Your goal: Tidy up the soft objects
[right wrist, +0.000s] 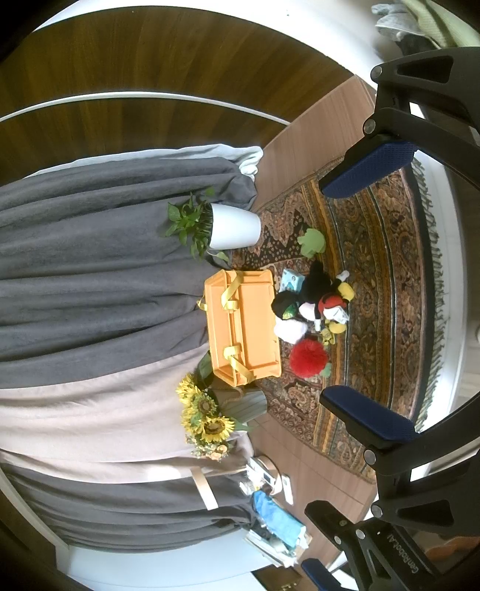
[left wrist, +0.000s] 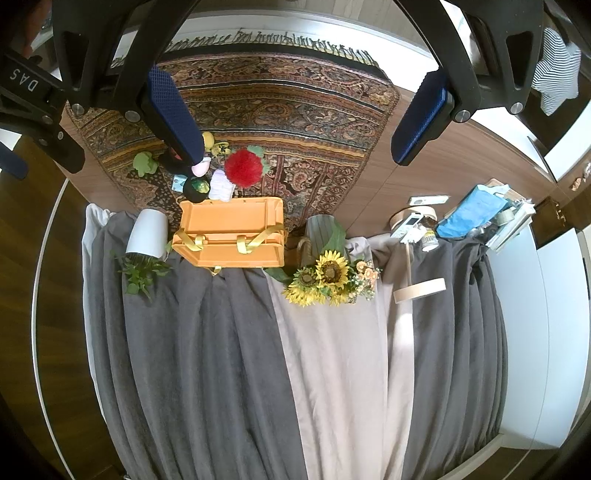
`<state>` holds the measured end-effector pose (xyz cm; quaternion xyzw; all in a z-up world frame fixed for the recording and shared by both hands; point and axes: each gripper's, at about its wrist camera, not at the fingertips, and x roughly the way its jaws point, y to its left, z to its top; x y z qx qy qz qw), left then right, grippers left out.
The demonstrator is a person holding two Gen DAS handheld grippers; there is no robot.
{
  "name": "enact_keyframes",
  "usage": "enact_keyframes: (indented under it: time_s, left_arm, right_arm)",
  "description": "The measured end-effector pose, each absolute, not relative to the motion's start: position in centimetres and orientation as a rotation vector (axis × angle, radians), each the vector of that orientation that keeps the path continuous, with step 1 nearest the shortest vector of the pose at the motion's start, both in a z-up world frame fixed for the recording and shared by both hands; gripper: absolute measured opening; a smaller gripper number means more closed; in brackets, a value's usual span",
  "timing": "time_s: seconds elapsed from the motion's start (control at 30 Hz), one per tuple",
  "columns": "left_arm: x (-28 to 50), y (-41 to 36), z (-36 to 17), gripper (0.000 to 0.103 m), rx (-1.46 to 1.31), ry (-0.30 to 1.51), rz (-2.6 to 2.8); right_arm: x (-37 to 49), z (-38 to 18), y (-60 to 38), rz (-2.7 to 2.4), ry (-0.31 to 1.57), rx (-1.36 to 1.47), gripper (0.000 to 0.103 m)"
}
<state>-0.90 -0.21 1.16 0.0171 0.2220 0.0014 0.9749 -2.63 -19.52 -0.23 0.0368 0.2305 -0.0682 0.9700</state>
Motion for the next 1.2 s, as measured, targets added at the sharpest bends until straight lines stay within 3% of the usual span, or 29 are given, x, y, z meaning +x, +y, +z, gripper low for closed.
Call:
enact_keyframes:
  time_s: [1.2]
  left_arm:
    - [-0.73, -0.55, 1.07, 0.103, 0.035, 0.447, 0.001]
  right_arm:
    - [-2.40, -0.34, -19.87, -0.141, 0.467, 0.076, 0.102]
